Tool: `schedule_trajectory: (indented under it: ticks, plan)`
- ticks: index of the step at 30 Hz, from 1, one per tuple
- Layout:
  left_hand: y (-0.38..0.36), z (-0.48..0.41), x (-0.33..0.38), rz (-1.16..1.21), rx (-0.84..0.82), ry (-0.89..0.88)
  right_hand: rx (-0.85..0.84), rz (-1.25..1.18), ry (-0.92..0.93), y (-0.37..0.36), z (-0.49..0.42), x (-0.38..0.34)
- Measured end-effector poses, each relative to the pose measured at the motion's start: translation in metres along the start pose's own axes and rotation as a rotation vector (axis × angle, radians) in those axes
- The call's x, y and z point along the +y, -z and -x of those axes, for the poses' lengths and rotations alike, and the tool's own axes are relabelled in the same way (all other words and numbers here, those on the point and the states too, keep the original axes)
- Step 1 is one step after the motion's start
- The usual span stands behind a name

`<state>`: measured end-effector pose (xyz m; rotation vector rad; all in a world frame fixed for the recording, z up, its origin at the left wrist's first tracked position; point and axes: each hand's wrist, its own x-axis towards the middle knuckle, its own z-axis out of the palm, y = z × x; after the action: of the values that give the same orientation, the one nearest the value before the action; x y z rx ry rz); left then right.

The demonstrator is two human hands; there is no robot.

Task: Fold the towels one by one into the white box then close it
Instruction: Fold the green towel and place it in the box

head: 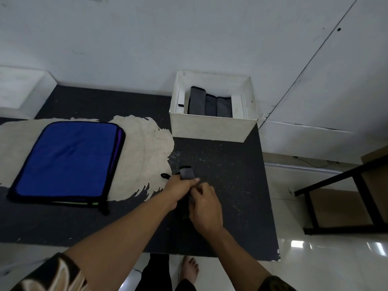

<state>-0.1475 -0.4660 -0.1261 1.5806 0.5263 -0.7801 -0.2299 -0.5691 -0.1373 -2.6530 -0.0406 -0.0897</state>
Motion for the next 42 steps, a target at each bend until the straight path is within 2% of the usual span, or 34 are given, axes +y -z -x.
schedule_trajectory:
  ticks: [4,7,15,16,19,21,26,30,34,42]
  plan:
    - [0.005,-0.009,-0.007,0.124,0.081,0.064,0.002,-0.087,-0.12,-0.004,0.012,0.009]
    - [0.01,-0.008,-0.01,0.235,0.092,0.066,-0.061,-0.178,-0.225,-0.006,0.02,0.019]
    - [0.02,-0.009,-0.021,0.294,0.11,0.057,-0.221,0.018,0.066,-0.011,0.025,0.025]
    - [0.02,-0.011,-0.025,0.249,0.143,0.028,-0.247,0.044,0.082,-0.01,0.024,0.026]
    - [0.02,-0.011,-0.03,-0.213,0.384,-0.149,-0.271,0.099,0.127,-0.01,0.023,0.029]
    - [0.021,-0.003,-0.027,-0.394,0.484,-0.218,-0.271,0.11,0.142,-0.011,0.022,0.031]
    - [0.03,0.001,-0.025,-0.516,0.348,-0.229,-0.258,0.12,0.156,-0.014,0.025,0.036]
    - [0.035,-0.001,-0.026,-0.543,0.357,-0.266,-0.203,0.141,0.209,-0.012,0.027,0.034]
    - [0.033,0.002,-0.026,-0.545,0.346,-0.271,-0.253,0.199,0.298,-0.01,0.03,0.036]
    - [0.031,0.002,-0.019,-0.429,0.312,-0.2,-0.308,0.163,0.229,0.009,0.015,0.023]
